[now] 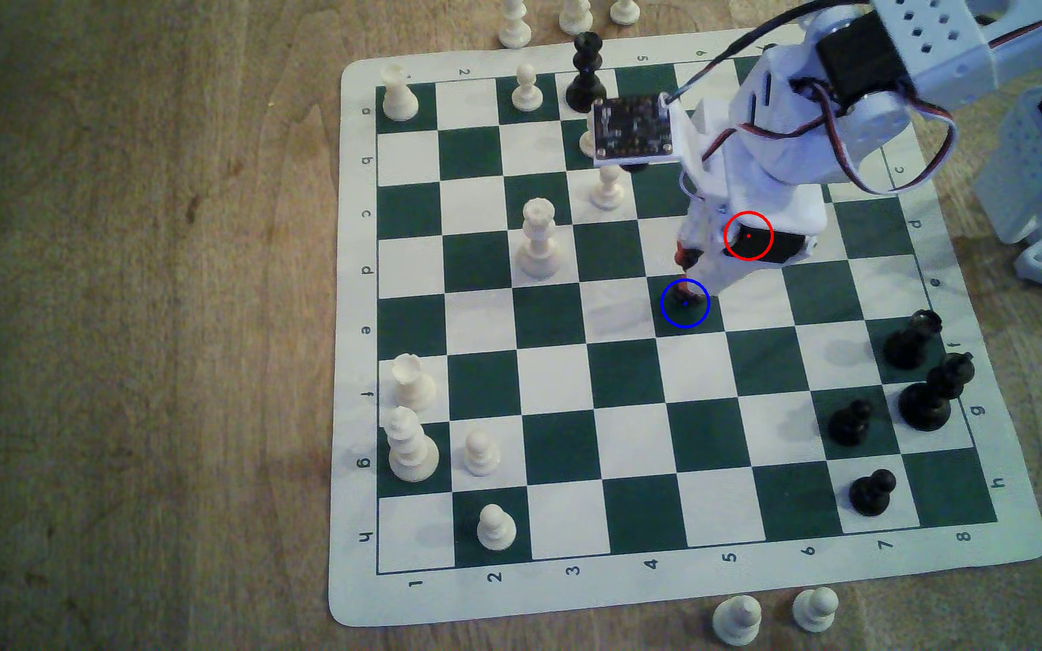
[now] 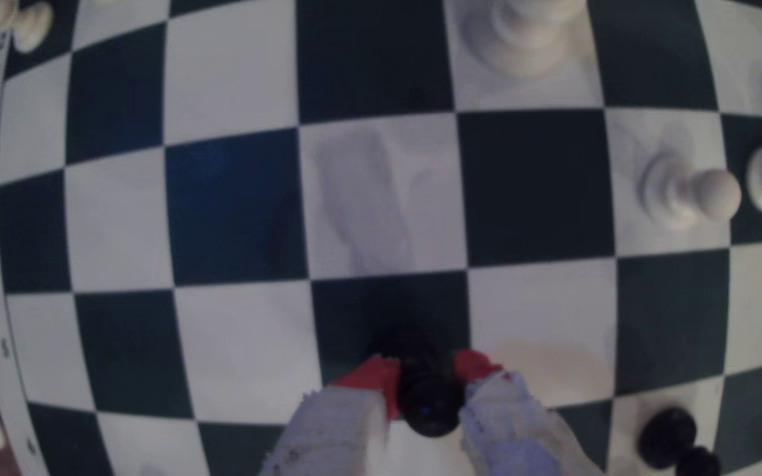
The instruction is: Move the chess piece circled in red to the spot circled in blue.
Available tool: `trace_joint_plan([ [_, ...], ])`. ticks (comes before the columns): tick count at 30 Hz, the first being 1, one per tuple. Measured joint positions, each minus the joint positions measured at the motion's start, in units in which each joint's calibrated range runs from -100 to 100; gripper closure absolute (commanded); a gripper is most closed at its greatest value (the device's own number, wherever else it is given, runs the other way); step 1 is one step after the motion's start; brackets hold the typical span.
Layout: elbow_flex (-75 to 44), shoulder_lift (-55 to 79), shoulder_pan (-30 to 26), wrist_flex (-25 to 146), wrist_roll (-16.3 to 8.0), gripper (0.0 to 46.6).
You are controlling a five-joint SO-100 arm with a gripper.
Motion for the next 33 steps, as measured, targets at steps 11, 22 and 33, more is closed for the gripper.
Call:
trace_joint_plan([
  [11,0.0,2.0,-0.4,0.0,0.0,44.2],
  [22,0.0,2.1,-0.5,-1.0,0.0,35.6],
  [33,1.2,1.5,-0.5,-3.4,-1.0,17.2],
])
